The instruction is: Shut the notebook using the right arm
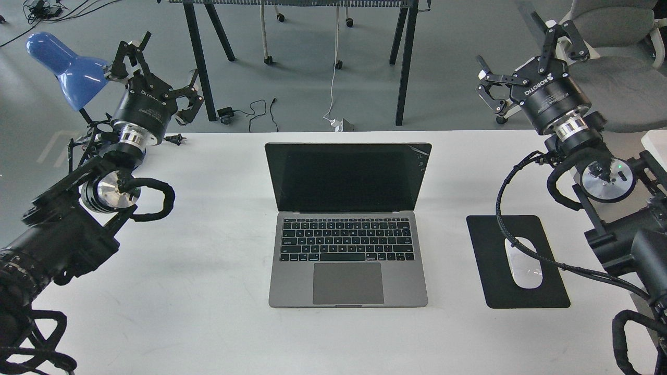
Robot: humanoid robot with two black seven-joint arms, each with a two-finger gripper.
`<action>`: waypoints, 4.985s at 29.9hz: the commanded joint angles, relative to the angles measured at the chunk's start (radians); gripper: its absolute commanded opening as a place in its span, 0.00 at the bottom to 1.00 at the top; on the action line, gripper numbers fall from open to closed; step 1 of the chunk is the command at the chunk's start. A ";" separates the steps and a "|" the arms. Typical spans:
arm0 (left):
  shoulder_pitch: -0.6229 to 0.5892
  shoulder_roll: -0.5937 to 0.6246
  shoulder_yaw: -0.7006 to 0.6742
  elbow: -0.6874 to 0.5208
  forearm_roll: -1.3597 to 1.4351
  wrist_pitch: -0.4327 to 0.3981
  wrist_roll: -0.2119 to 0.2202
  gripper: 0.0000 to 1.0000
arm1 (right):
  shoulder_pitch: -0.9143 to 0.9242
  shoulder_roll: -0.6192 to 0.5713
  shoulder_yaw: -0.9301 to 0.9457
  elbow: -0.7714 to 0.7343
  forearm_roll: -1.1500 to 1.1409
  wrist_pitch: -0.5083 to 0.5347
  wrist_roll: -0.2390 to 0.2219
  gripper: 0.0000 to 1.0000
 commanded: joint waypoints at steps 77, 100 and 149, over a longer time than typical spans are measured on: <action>0.000 -0.002 -0.002 -0.002 0.002 0.015 0.000 1.00 | 0.511 0.120 -0.971 -0.161 -0.525 -0.311 -0.014 1.00; 0.000 -0.002 -0.002 -0.002 0.000 0.015 0.000 1.00 | 0.503 0.087 -0.969 -0.062 -0.517 -0.088 -0.014 1.00; 0.000 -0.002 0.000 0.000 0.000 0.017 0.000 1.00 | 0.229 -0.014 -1.040 0.210 -0.522 0.036 -0.017 1.00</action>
